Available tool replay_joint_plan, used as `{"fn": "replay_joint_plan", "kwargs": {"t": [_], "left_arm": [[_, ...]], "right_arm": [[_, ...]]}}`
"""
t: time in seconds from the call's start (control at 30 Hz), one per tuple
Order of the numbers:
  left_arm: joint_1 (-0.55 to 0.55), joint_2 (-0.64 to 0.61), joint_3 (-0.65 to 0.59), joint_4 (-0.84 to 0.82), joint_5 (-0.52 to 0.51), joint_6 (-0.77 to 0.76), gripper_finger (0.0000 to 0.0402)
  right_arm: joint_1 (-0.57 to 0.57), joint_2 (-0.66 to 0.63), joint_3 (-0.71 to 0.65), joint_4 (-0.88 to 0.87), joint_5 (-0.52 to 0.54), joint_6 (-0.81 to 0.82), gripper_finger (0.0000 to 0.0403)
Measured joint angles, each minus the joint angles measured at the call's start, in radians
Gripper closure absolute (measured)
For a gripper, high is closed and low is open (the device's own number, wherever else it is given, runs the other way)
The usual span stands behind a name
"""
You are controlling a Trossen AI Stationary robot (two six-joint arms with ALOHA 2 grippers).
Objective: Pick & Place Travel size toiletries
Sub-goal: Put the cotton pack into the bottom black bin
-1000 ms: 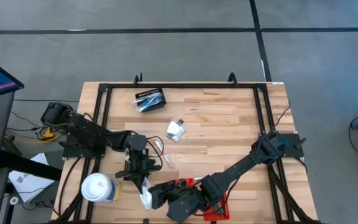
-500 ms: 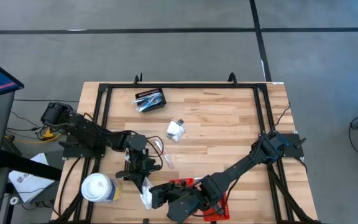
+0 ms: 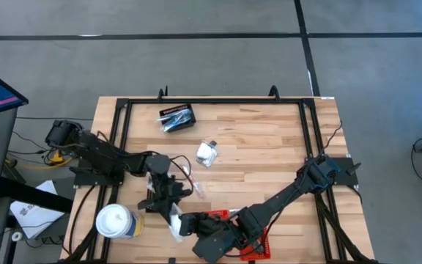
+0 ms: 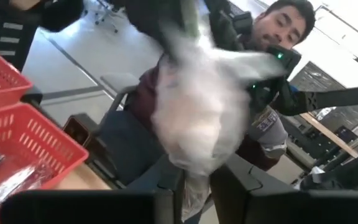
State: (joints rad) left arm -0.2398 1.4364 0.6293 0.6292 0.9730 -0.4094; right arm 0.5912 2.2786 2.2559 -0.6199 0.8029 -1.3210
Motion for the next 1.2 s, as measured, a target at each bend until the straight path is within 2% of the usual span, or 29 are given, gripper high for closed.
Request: {"fn": "replay_joint_plan", "kwargs": {"t": [0.23, 0.43, 0.63, 0.8, 1.0, 1.1, 1.2], "left_arm": [[0.0, -0.193, -0.045, -0.01, -0.012, -0.017, 0.0305], [0.0, -0.416, -0.136, -0.012, -0.113, -0.007, 0.0281], [0.0, -0.597, -0.202, -0.01, -0.248, 0.018, 0.0283], [0.0, -0.672, -0.229, -0.015, -0.411, 0.081, 0.0294], [0.0, -0.632, -0.231, -0.052, -0.667, 0.206, 0.0311], [-0.003, -0.601, -0.231, -0.051, -0.839, 0.287, 0.032], [-0.023, -0.572, -0.231, -0.073, -1.013, 0.358, 0.033]], "right_arm": [[0.031, -0.002, 0.0, -0.022, 0.108, 0.039, 0.04], [0.051, -0.002, 0.0, -0.042, 0.14, 0.093, 0.0401], [0.05, -0.028, 0.0, -0.097, 0.141, 0.242, 0.0402], [0.038, -0.065, 0.022, -0.124, 0.141, 0.421, 0.0402], [0.003, -0.124, 0.067, -0.261, 0.137, 0.747, 0.0403], [-0.027, -0.15, 0.081, -0.351, 0.056, 0.982, 0.0403], [-0.074, -0.176, 0.084, -0.463, -0.096, 1.251, 0.0403]]}}
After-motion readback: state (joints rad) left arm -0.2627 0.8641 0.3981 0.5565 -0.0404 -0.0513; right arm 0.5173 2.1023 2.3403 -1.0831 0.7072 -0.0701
